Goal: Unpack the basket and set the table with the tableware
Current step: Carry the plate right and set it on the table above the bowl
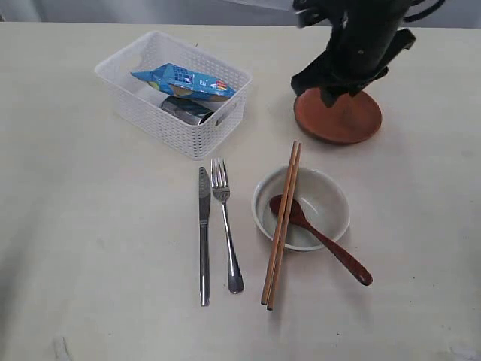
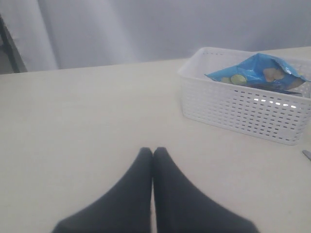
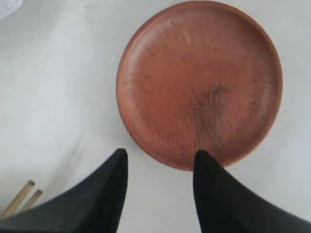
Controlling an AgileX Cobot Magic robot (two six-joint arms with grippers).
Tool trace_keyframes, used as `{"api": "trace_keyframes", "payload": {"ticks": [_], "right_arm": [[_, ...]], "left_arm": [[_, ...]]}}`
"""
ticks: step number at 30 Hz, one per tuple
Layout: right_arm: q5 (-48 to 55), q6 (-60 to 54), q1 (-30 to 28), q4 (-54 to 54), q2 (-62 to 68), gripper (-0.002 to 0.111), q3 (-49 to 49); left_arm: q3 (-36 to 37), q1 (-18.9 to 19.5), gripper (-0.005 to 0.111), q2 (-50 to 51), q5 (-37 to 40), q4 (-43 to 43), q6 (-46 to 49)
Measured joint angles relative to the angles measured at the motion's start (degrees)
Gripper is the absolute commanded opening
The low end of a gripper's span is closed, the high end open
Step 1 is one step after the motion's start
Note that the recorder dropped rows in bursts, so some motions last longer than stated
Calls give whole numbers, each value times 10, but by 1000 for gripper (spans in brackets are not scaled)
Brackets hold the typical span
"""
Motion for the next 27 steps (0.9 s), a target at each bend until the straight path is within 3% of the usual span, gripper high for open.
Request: {"api": "trace_keyframes", "payload": {"ticks": [5,9,19,27], "right_arm": [[89,-75,-80,168,-40,42,12],[114,-113,-98,233,-89,42,84],[17,-116,-67,255,-200,42,285],[-58,-81,-23,257,-182,42,324]], "left_arm": [[0,0,0,0,0,0,0],[0,0,0,0,0,0,0],[0,0,0,0,0,0,0],[0,0,0,0,0,0,0]]}}
